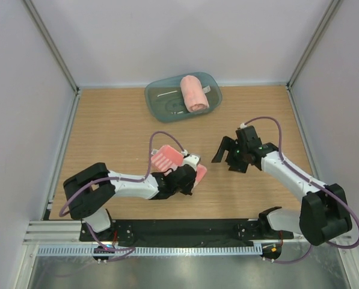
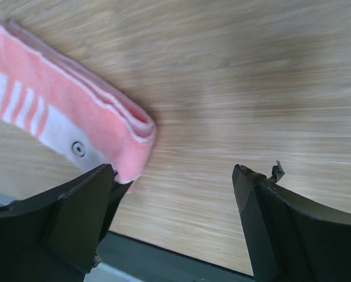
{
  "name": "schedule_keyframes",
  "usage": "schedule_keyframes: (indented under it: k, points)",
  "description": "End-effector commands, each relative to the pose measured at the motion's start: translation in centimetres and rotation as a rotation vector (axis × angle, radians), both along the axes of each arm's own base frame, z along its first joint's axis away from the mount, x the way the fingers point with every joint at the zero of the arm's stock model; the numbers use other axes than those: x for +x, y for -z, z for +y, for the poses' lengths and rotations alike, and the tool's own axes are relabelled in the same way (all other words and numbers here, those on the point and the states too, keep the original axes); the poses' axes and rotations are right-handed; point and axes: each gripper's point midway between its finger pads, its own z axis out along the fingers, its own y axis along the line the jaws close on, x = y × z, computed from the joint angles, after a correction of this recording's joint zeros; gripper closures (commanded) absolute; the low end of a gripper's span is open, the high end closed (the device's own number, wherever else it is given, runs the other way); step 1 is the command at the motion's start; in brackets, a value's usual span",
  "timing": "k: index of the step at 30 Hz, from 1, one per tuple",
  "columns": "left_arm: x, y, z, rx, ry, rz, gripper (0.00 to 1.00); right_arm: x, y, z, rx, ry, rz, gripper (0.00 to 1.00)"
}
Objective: Roll the towels
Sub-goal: Roll the towel
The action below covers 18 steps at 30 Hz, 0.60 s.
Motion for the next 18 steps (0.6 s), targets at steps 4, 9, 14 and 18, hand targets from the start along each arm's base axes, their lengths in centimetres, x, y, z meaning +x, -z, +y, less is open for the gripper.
schedule_keyframes:
  k: [4, 9, 14, 18]
  points:
    - [-1.7, -0.1, 0.6, -0.055, 0.033, 0.069, 1.00, -0.7, 0.9, 7.3, 0.302, -0.108, 0.032, 0.10]
    - [-1.7, -1.0, 0.6, -0.080, 0.031, 0.056, 1.00, -0.8, 3.4, 9.0, 0.295, -0.127, 0.083, 0.17]
    - [-1.8, -1.7, 1.1, -0.103, 0.014, 0.049, 1.00, -0.9, 5.7, 8.8, 0.244, -0.118, 0.130, 0.58]
    - [-1.8, -2.6, 1.5, -0.137, -0.005, 0.051, 1.00, -0.9, 5.9, 7.9, 0.185, -0.107, 0.128, 0.99]
